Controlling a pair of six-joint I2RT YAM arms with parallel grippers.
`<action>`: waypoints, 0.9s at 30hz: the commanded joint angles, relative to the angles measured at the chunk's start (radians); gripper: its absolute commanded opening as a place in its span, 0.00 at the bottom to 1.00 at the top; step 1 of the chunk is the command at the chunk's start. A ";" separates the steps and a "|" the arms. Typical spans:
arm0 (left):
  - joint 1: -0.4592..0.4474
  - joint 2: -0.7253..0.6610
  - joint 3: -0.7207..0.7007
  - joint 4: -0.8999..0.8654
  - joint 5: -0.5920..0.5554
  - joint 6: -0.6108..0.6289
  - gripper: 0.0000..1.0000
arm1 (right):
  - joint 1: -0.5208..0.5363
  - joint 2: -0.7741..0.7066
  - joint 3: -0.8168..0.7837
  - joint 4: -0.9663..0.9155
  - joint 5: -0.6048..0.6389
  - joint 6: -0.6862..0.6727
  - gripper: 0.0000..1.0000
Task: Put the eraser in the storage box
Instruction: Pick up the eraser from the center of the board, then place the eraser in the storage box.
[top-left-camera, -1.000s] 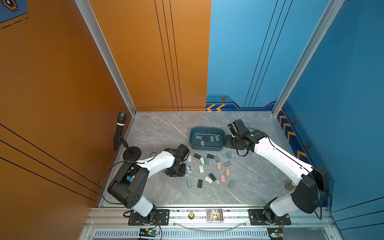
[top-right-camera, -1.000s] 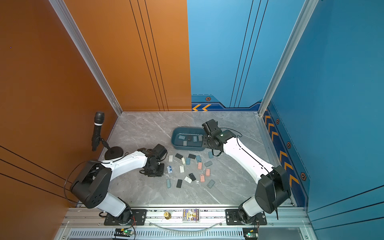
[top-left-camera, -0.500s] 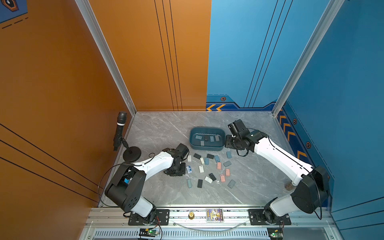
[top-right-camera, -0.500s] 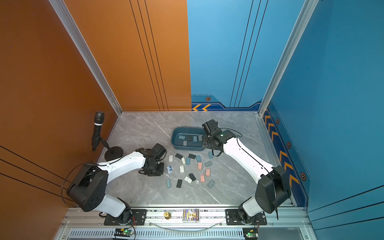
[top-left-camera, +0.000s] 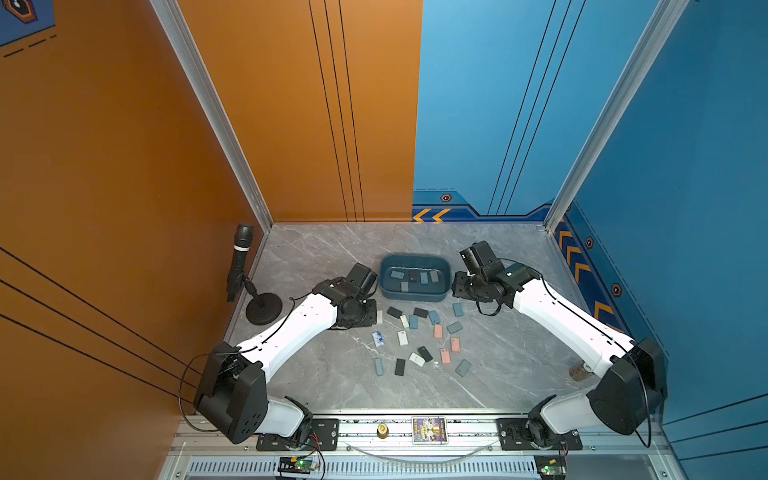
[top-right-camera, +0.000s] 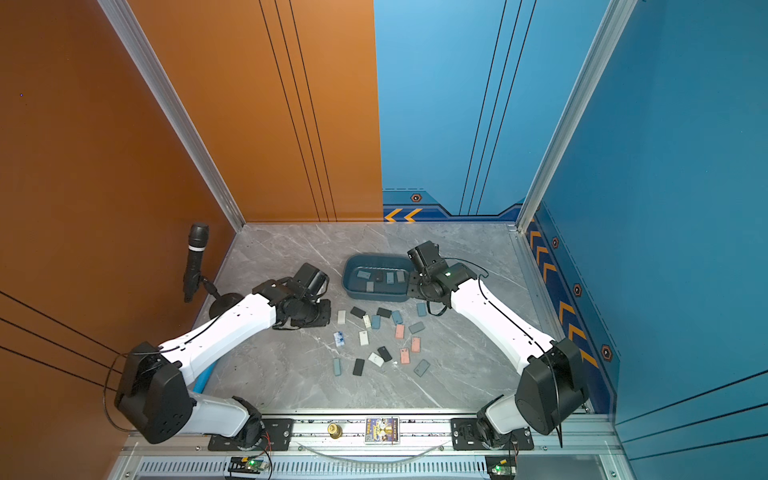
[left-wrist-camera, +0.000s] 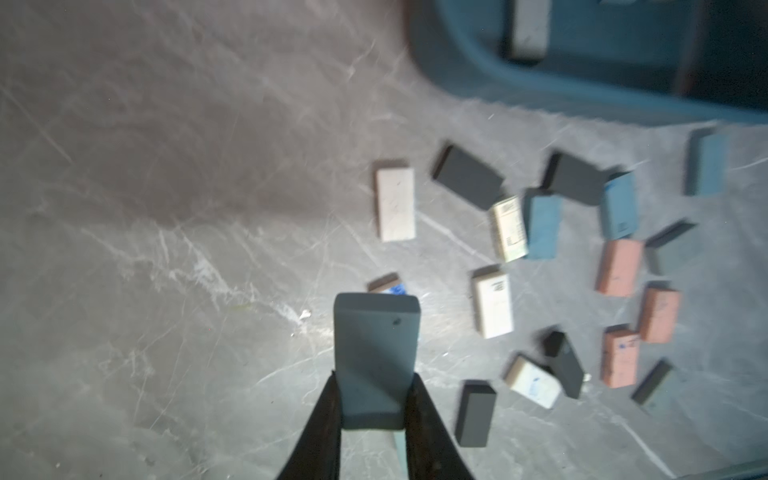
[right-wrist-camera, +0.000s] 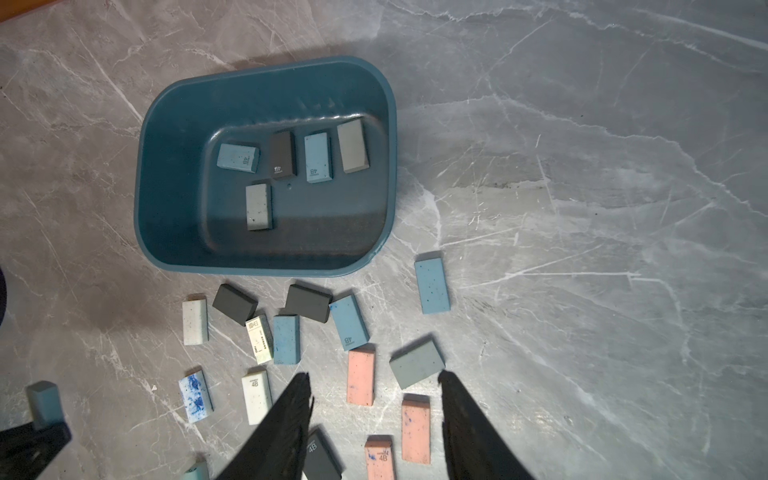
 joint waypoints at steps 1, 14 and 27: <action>0.009 0.071 0.101 -0.017 0.027 0.046 0.25 | -0.008 -0.045 -0.032 0.000 0.028 0.024 0.52; -0.003 0.448 0.506 -0.017 0.063 0.080 0.24 | -0.036 -0.212 -0.154 -0.034 0.055 0.068 0.52; -0.057 0.721 0.742 -0.018 0.097 0.058 0.24 | -0.102 -0.345 -0.245 -0.073 0.055 0.094 0.52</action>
